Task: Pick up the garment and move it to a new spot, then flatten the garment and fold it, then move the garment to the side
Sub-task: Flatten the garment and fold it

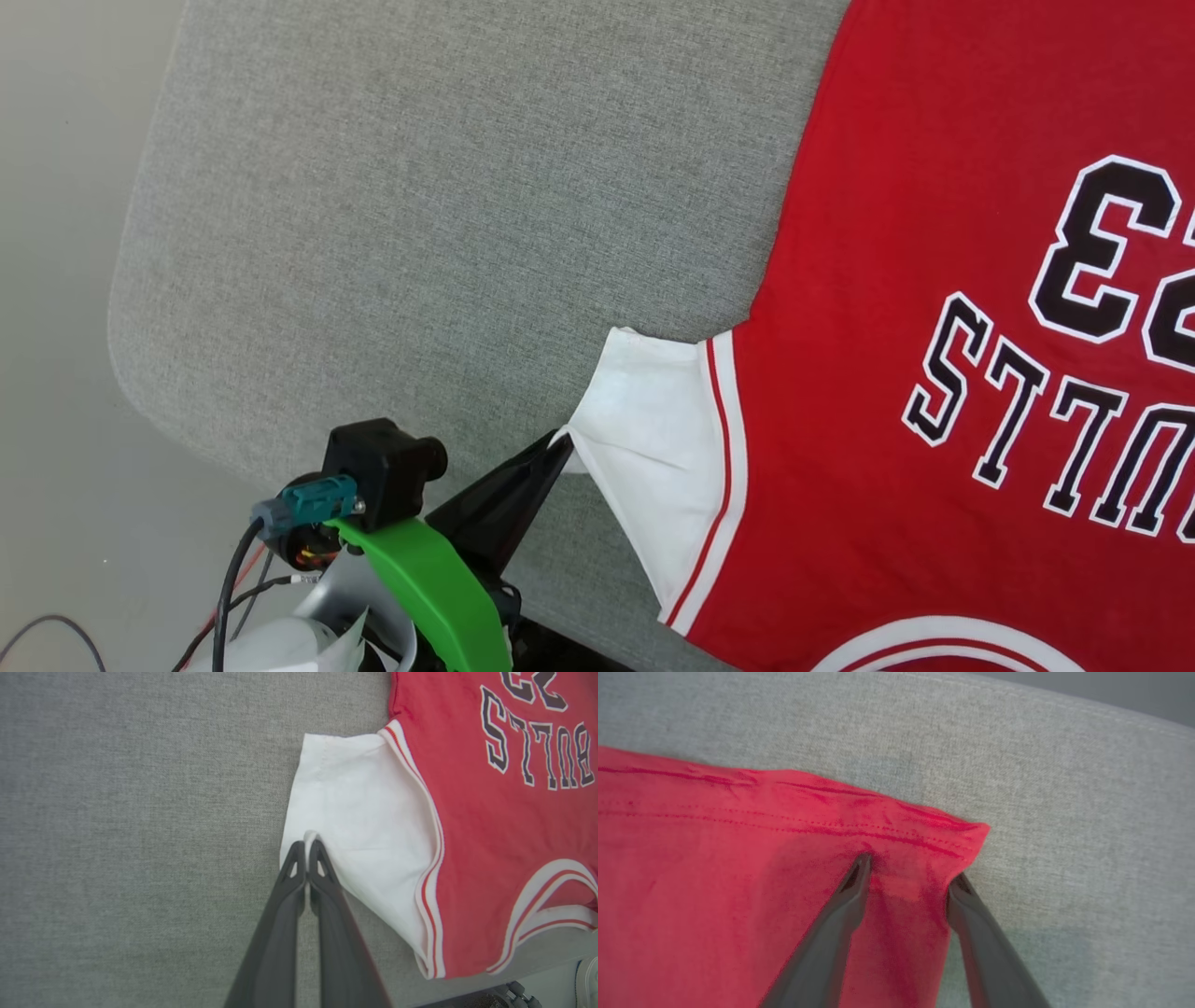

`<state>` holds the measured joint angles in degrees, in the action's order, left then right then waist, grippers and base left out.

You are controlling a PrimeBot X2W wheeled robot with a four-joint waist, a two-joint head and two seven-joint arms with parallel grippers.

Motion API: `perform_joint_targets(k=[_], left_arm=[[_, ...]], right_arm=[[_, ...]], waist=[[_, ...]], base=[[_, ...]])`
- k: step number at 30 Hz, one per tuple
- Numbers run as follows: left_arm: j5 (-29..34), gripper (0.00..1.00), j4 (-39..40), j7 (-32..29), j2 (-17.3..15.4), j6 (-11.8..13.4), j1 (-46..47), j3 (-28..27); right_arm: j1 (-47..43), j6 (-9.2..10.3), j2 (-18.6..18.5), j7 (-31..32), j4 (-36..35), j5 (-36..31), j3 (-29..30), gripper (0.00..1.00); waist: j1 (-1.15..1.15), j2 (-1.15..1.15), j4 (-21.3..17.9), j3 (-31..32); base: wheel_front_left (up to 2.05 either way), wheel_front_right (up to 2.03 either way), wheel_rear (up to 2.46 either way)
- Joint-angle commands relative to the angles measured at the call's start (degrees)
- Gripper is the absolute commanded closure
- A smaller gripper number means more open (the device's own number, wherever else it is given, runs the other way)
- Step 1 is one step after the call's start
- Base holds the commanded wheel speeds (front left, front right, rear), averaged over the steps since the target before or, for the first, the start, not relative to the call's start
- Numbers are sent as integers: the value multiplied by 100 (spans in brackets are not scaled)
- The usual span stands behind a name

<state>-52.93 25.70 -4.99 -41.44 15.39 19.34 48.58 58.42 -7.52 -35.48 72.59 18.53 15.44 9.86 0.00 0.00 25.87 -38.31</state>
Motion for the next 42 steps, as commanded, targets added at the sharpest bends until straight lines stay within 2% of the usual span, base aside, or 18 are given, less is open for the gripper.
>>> perform_joint_targets(k=[1,12,21,33,42], left_arm=[[-9,100,-14,40,17,2,114,-26],[-28,100,-53,83,-58,109,111,-148],[-102,100,-162,22,-236,297,-82,-194],[-333,100,-446,165,-255,432,-537,-196],[-445,100,-650,371,-128,423,-712,-225]], right_arm=[[-357,3,123,62,194,-5,-119,100],[-738,3,67,-294,368,117,-166,100],[-1841,3,205,-750,426,460,-107,100],[-3900,3,733,-930,-352,888,368,100],[-5306,3,1071,-997,-1077,1047,823,100]], waist=[[0,0,-12,18],[0,0,-347,538],[0,0,-844,1461],[0,0,-1481,2649],[0,0,-1710,3091]], base=[[0,0,0],[0,0,0],[0,0,0],[0,0,0],[0,0,0]])
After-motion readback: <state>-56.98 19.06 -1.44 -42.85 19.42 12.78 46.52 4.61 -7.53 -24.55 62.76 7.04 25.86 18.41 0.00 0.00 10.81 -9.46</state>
